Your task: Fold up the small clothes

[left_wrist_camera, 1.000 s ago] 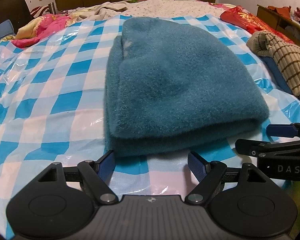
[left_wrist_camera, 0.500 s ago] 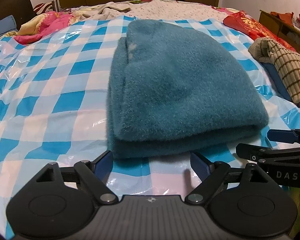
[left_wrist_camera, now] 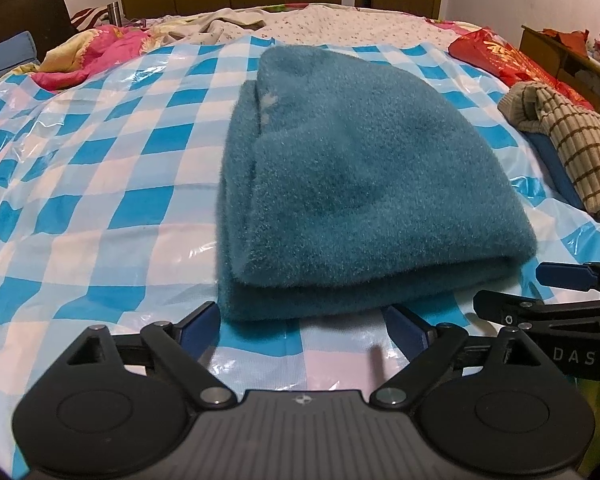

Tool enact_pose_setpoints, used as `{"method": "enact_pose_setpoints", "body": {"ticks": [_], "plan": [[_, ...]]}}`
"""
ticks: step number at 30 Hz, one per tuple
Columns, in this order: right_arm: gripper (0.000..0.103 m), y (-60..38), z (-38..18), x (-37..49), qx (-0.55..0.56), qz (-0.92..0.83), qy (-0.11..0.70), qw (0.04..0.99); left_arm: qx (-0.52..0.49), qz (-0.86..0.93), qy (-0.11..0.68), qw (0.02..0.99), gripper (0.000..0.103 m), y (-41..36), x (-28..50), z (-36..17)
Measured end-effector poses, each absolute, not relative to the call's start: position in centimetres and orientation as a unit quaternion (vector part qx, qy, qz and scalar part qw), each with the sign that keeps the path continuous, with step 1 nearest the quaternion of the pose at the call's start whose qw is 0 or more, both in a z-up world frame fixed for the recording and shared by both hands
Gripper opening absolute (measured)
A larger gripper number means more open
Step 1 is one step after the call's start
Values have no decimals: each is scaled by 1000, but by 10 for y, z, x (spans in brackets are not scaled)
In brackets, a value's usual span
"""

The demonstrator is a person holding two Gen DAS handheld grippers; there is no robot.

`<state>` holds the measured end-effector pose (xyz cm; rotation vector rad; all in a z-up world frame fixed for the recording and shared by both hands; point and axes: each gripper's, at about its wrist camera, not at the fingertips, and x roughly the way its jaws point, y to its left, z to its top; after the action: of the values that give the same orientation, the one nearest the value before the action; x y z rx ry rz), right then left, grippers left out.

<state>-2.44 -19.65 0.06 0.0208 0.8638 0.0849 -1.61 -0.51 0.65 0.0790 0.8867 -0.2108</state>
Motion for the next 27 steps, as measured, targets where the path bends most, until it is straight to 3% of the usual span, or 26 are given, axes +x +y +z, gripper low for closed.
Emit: {"method": "enact_pose_setpoints", "body": {"ticks": [27], "plan": [[76, -197, 1, -25, 10, 39, 419, 907, 39, -101, 427, 898, 102, -7, -16, 7]]}}
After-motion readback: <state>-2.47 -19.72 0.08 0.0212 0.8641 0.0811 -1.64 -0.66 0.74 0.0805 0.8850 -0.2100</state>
